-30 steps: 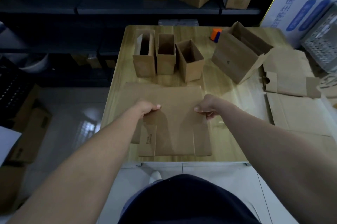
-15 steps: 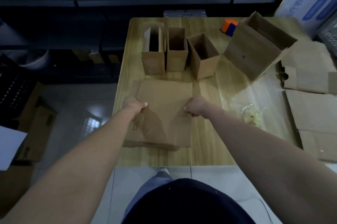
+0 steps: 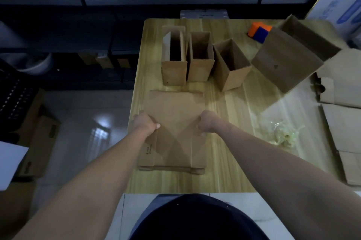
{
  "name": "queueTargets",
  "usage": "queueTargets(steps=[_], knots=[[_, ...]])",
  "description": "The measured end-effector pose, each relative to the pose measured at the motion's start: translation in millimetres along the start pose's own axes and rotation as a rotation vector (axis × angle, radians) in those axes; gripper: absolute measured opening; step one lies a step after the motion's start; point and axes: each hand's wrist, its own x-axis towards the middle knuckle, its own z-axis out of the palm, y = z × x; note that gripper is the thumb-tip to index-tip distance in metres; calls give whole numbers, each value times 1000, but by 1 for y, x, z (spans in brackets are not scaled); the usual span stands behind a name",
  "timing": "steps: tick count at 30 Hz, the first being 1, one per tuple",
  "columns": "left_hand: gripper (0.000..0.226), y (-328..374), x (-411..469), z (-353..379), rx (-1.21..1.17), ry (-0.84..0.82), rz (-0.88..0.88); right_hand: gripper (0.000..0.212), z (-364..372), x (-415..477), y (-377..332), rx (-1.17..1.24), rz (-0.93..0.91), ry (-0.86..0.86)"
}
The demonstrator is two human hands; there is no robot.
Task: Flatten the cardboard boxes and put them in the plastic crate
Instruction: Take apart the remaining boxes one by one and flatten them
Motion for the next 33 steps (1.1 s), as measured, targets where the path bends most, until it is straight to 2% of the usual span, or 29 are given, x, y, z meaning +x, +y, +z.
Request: queueTargets(steps=[2, 5, 7, 8, 10, 13, 15, 17, 20, 22, 24, 27, 33], knots=[[73, 11, 0, -5, 110, 15, -1, 24, -7, 2, 4, 24, 43, 89], [76, 39, -4, -17, 288, 81, 45, 17, -38, 2, 14, 90, 141, 507], [67, 61, -8, -22, 296, 138, 164, 32, -65, 6, 24, 26, 107, 784], [60, 73, -10, -24, 273, 150, 247, 41, -78, 8, 30, -1, 92, 868], [49, 94, -18, -27, 154, 124, 407, 52, -102, 12, 42, -27, 66, 845], [45, 118, -34, -28, -12, 74, 579, 57, -115, 16, 57, -62, 50, 564], [41, 126, -41, -26, -32, 51, 627, 49, -114, 18, 66, -96, 54, 445], [38, 130, -45, -23, -35, 11, 638, 36, -112, 18, 72, -121, 40, 457], [37, 132, -48, -20, 17, -28, 621, 22, -111, 14, 77, -122, -15, 560], [41, 130, -47, -15, 121, -62, 580, 21, -115, 9, 77, -80, -34, 614], [47, 122, -45, -7, 273, -146, 537, 24, -119, 3, 76, -26, -49, 643], [56, 105, -38, 13, 379, -269, 485, 27, -123, -7, 75, 19, -64, 667], [68, 91, -27, 30, 469, -183, 534, 26, -134, -31, 81, 310, -131, 659]])
